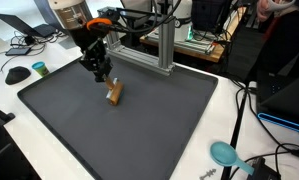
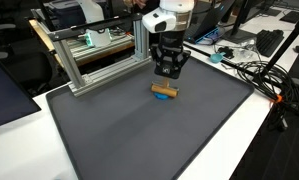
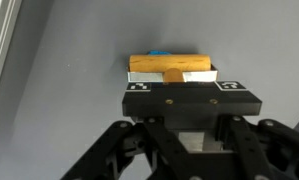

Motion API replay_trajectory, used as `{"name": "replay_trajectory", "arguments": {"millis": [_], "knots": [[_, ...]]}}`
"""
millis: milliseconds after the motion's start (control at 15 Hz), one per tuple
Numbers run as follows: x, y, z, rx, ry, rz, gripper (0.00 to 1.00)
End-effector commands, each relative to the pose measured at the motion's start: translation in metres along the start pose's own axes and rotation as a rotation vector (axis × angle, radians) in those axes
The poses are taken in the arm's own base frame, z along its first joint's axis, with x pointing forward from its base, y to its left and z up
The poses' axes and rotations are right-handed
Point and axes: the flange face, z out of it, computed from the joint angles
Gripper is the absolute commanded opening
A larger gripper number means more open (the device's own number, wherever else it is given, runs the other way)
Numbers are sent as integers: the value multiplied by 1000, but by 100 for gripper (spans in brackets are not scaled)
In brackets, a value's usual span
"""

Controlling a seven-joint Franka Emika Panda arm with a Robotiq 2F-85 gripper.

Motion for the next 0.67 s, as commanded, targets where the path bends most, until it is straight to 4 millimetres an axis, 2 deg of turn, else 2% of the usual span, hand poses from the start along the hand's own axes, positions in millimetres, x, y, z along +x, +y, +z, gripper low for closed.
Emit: {"name": "replay_trajectory", "arguments": {"millis": [0,600], "knots": [[26,7,44,-36,107,20,22],[32,11,48,-29,121,32,22]]}}
